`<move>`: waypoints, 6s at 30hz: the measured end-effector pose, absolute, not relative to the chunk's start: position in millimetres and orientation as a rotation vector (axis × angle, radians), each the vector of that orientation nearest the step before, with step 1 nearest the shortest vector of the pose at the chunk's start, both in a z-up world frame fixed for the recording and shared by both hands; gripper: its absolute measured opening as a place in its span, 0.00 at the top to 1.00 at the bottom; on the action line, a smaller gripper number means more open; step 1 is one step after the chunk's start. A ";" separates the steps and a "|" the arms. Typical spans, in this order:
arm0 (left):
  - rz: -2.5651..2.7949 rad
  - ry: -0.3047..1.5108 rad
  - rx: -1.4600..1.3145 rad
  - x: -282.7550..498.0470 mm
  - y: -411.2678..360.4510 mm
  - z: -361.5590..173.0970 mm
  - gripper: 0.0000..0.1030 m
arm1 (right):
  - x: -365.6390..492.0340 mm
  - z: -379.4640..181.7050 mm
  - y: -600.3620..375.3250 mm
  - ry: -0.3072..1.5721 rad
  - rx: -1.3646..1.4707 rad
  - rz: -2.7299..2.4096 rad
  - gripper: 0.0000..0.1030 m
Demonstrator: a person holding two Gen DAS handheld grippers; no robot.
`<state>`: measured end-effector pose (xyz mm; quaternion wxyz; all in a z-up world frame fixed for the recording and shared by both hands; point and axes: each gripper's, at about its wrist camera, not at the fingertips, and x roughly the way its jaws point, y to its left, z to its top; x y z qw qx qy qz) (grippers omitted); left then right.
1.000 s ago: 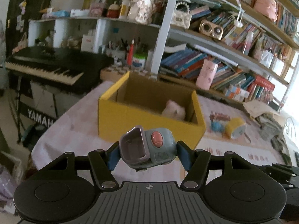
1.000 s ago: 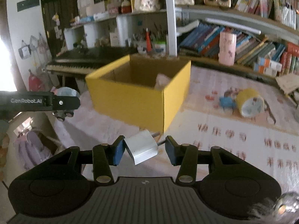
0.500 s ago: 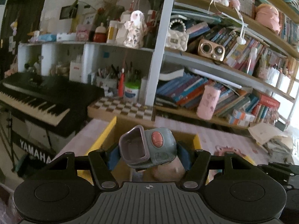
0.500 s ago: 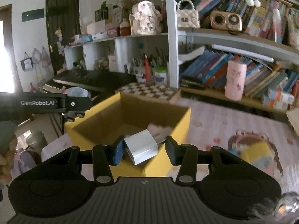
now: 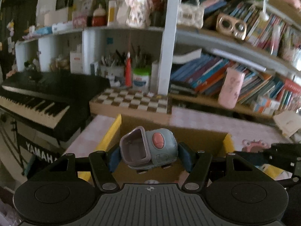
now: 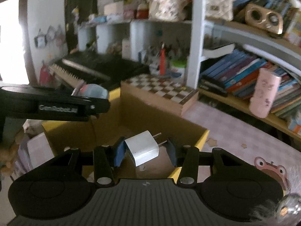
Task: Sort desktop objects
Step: 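Lower the grey toy into the box and open left tool while right tool releases the plug, then lift both open tools out of the box and move toward the yellow tape roll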
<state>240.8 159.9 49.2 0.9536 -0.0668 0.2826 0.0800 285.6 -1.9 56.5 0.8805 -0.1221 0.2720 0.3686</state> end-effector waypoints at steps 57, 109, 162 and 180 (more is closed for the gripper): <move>0.103 0.577 -0.114 206.8 140.6 56.5 0.10 | 239.6 74.0 5.2 0.459 -0.489 0.824 0.39; -0.382 0.514 0.069 48.7 3.7 47.5 0.08 | 8.0 43.2 -184.4 0.508 -0.030 -0.038 0.32; -0.296 0.619 0.079 152.8 -96.9 11.0 0.08 | 147.1 6.3 -287.2 0.670 -0.014 0.054 0.31; -0.102 0.612 0.077 243.1 -144.6 -0.8 0.11 | 228.3 13.6 -340.4 0.636 -0.075 0.207 0.31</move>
